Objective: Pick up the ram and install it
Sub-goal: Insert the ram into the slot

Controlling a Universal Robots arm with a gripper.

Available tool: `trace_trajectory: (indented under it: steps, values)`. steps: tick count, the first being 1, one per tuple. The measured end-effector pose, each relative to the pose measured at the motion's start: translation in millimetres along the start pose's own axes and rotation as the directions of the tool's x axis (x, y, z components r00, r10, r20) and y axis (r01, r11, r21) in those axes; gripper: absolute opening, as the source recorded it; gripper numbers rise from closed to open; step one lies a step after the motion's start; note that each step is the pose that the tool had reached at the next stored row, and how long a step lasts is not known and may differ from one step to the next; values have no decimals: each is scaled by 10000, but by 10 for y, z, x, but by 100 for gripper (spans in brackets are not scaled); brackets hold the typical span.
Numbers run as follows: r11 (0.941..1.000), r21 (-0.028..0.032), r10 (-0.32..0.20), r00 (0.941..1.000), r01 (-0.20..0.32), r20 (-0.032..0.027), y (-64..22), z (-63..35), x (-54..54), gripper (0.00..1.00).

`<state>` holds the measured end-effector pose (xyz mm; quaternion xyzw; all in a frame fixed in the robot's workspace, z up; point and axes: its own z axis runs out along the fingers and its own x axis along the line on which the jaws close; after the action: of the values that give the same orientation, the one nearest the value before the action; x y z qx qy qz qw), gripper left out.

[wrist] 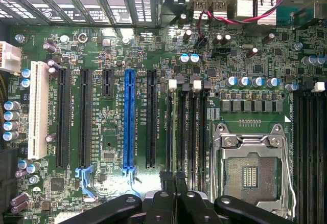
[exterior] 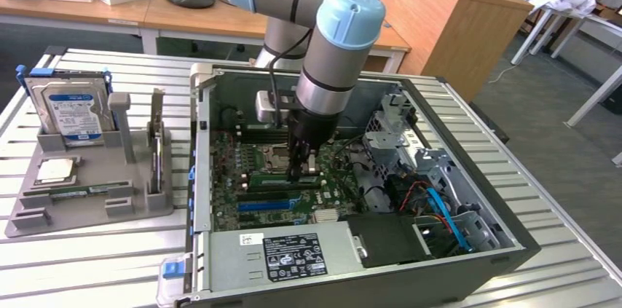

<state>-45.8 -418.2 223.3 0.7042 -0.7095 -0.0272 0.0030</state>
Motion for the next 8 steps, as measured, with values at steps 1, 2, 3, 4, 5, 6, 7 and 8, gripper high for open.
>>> trace_trajectory:
  steps: [1, 2, 3, 4, 5, 6, 7, 8]
  values:
    - [10000, 1, 0, 10000, 0, 2, 0, 4, 0, 11]
    - [10000, 0, 0, 10000, 0, 2, 0, 7, 0, 11]
    - [10000, 0, 0, 10000, 0, 1, 0, 11, 0, 11]
    - [10000, 0, 0, 10000, 0, 1, -1, 14, 0, 11]
    - [10000, 0, 0, 10000, 0, 0, -1, 14, 0, 11]
    - [10000, 0, 0, 10000, 0, 0, -1, 14, 0, 11]
    - [10000, 0, 0, 10000, 0, 0, -1, 14, 0, 11]
    - [10000, 0, -1, 10000, 1, 1, -1, 15, 0, 11]
